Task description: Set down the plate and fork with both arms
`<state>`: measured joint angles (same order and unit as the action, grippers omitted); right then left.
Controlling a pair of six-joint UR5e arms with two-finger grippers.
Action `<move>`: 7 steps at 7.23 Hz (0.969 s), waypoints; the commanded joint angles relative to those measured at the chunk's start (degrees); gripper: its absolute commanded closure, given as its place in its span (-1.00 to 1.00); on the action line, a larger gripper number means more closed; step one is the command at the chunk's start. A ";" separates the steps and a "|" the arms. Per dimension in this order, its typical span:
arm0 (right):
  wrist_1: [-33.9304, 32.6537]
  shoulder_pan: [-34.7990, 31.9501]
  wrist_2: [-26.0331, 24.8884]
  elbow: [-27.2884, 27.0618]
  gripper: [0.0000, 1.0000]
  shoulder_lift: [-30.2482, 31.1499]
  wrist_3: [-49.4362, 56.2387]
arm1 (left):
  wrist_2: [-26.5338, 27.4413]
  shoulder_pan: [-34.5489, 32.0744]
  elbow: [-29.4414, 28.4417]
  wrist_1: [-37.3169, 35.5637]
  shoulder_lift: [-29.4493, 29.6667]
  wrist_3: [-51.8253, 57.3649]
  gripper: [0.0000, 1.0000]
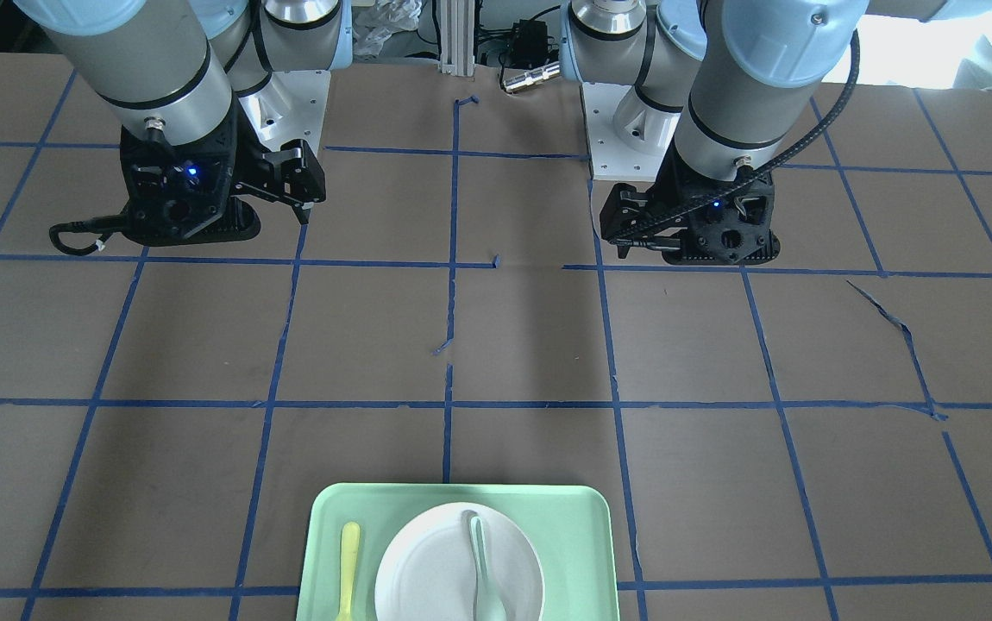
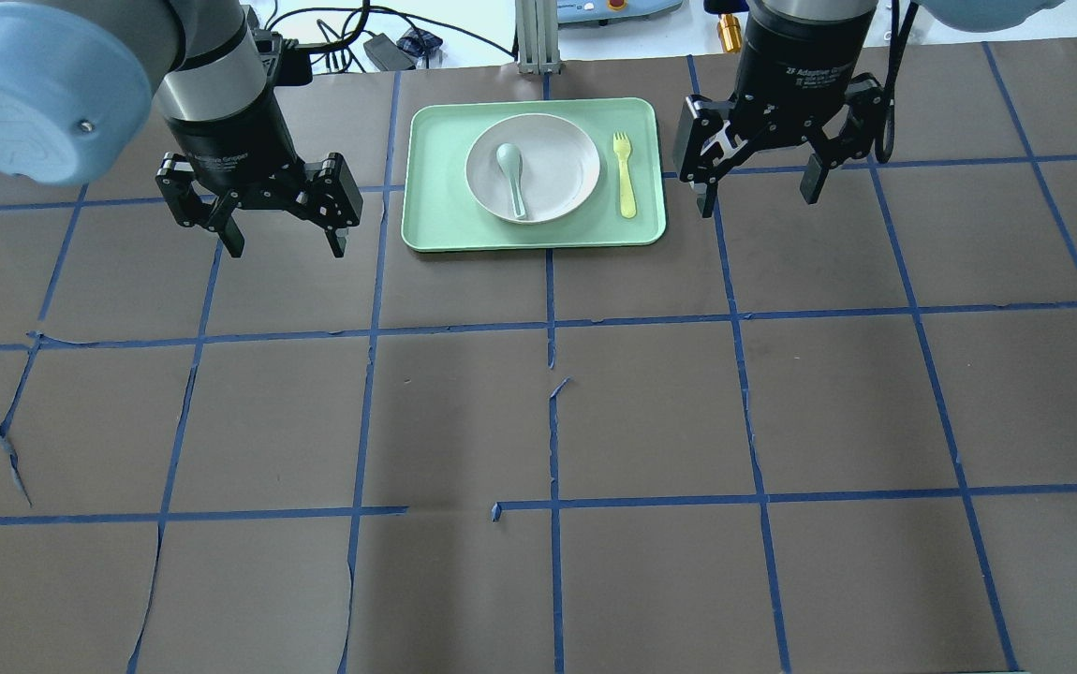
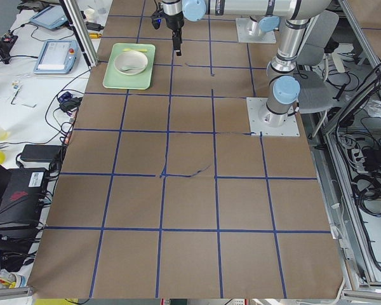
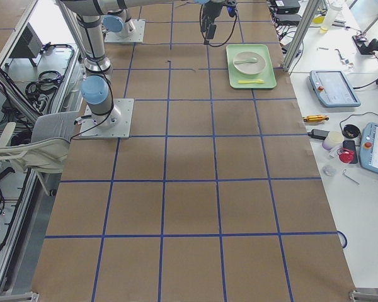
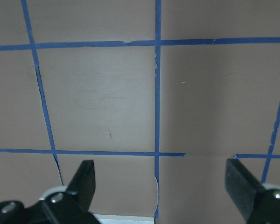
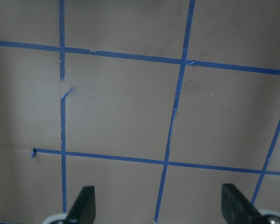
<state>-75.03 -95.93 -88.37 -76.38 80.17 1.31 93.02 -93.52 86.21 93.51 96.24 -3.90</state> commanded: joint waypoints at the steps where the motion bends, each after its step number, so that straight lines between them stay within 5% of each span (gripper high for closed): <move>1: -0.11 0.30 0.74 -2.53 0.12 -0.19 2.90 | -0.47 0.00 -2.00 0.68 -0.09 -1.36 -1.00; 2: -0.64 0.39 -0.04 -2.63 -0.79 -0.27 3.69 | -0.73 -0.17 -2.79 0.71 -0.53 -4.15 -1.00; 3: -1.60 0.39 -0.40 -2.55 -1.00 -0.27 4.83 | -0.91 -0.26 -3.15 0.45 -0.01 -5.57 -1.00; 7: -1.87 0.92 -0.58 -1.49 -1.00 1.39 4.23 | -0.73 -5.35 -2.36 -0.69 0.88 -6.99 -1.00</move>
<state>-76.77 -95.07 -88.84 -78.12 80.82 5.89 92.32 -97.24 83.69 93.63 96.82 -10.22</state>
